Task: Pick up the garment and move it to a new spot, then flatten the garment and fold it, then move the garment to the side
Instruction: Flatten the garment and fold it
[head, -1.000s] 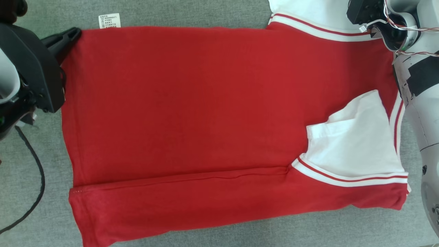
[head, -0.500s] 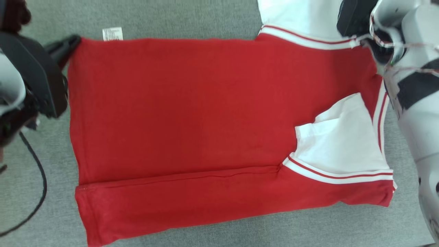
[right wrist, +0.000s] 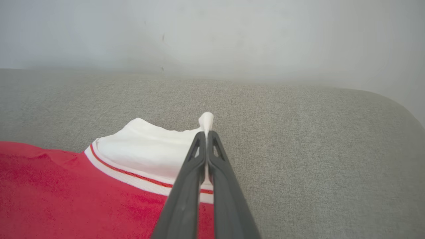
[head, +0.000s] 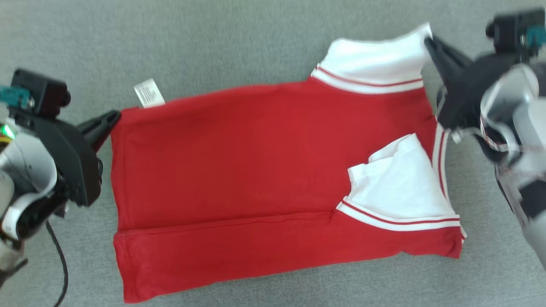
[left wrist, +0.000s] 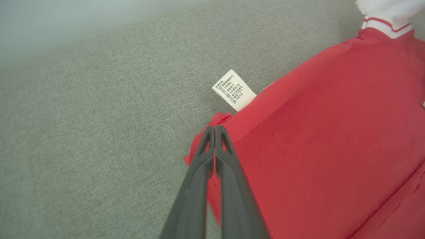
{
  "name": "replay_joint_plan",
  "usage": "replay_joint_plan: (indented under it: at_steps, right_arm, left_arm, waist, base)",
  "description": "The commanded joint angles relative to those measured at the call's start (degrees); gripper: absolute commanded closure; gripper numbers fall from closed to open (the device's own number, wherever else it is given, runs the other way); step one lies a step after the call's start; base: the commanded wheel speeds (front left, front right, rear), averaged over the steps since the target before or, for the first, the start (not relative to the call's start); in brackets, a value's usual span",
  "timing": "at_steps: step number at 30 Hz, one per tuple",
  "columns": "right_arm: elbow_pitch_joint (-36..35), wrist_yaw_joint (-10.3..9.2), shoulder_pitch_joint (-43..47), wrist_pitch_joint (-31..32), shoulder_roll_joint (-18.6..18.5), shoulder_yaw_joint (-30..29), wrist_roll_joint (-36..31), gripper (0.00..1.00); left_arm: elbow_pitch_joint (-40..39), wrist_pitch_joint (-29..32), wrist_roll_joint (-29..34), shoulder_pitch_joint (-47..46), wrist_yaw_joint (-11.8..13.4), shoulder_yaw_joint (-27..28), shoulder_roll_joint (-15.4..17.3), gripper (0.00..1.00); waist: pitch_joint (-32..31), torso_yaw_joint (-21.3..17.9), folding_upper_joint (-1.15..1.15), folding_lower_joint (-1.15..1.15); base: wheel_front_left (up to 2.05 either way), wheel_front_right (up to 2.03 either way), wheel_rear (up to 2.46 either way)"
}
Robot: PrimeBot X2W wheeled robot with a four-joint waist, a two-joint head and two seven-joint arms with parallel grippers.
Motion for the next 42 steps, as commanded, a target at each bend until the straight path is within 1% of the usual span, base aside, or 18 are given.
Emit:
replay_joint_plan:
  at_steps: [1,3,8,11,14,21,25,26,31,37,38,39,40,42]
  right_arm:
    - [-1.55,-0.12,2.12,-0.04,-1.09,-0.23,0.51,1.0]
    - [-5.0,-0.12,5.61,0.58,-2.54,-0.62,1.07,1.0]
    - [-13.0,-0.12,13.68,4.05,-4.55,-2.85,2.04,1.0]
    - [-17.01,-0.12,18.66,7.44,-4.95,-5.05,2.56,1.0]
    - [-21.01,-0.12,23.44,11.02,-4.56,-7.82,2.34,1.0]
    - [-30.33,-0.12,34.45,20.32,-1.74,-15.87,-0.23,1.0]
    - [-36.23,-0.12,39.69,26.59,1.07,-19.93,-1.82,1.0]
    - [-36.23,-0.12,39.69,26.59,1.07,-19.93,-1.82,1.0]
    - [-40.68,-0.12,43.82,30.6,4.31,-22.5,-5.39,1.0]
    - [-40.42,-0.12,46.89,32.02,6.62,-23.13,-7.14,1.0]
    - [-40.32,-0.12,46.87,31.67,6.98,-23.34,-7.41,0.37]
    - [-39.93,-0.12,47.12,31.33,7.43,-23.76,-8.03,0.0]
    - [-39.45,-0.12,47.56,31.29,7.81,-23.77,-8.56,0.0]
    - [-38.84,-0.12,48.3,31.62,8.43,-23.5,-9.22,0.0]
  left_arm:
    - [-0.11,-0.68,-0.64,1.42,-0.16,0.06,0.22,1.0]
    - [-0.34,-1.6,-0.83,3.11,-0.2,-0.12,0.47,1.0]
    - [-0.93,-4.03,-1.51,6.95,0.06,-0.08,0.87,1.0]
    - [-0.81,-5.39,-1.71,9.23,0.33,-0.33,0.8,1.0]
    - [-0.78,-6.51,-2.41,11.35,0.54,-0.46,0.66,1.0]
    - [-0.04,-8.44,-3.15,14.29,0.68,-0.65,0.37,1.0]
    - [-0.11,-8.91,-3.87,15.62,0.81,-0.65,0.51,1.0]
    - [-0.11,-8.91,-3.87,15.62,0.81,-0.65,0.51,1.0]
    - [-1.07,-9.3,-4.61,18.14,1.4,-0.55,1.48,1.0]
    - [-1.75,-9.97,-5.39,20.89,2.59,-0.83,1.27,1.0]
    - [-1.73,-10.31,-5.47,21.38,2.57,-0.9,1.11,0.63]
    - [-1.65,-10.75,-5.58,21.89,2.82,-0.89,0.85,0.14]
    - [-1.5,-11.51,-5.43,22.27,3.09,-0.84,0.52,0.0]
    - [-1.35,-12.93,-5.5,23.24,3.51,-0.83,-0.37,0.0]
  waist:
    - [-2.74,-0.11,0.0,0.0]
    - [-3.53,-0.21,0.0,0.0]
    - [-4.85,-0.25,0.0,0.0]
    - [-5.66,-0.07,0.0,0.0]
    - [-6.47,0.06,0.0,0.0]
    - [-8.0,0.5,0.0,0.0]
    - [-8.32,0.55,0.0,0.0]
    - [-8.32,0.55,0.0,0.0]
    - [-8.36,0.23,0.0,0.0]
    - [-8.98,0.81,0.0,0.0]
    - [-9.07,0.91,0.0,0.0]
    - [-9.19,1.01,0.0,0.0]
    - [-9.34,1.12,0.0,0.0]
    - [-9.76,1.35,0.0,0.0]
  base:
    - [0.0,0.0,0.0]
    - [0.0,0.0,0.0]
    - [0.0,0.0,0.0]
    - [0.0,0.0,0.0]
    - [0.0,0.0,0.0]
    - [0.0,0.0,0.0]
    - [0.0,0.0,0.0]
    - [0.0,0.0,0.0]
    - [0.0,0.0,0.0]
    - [0.0,0.0,0.0]
    - [0.0,0.0,0.0]
    - [0.0,0.0,0.0]
    - [0.0,0.0,0.0]
    - [0.0,0.0,0.0]
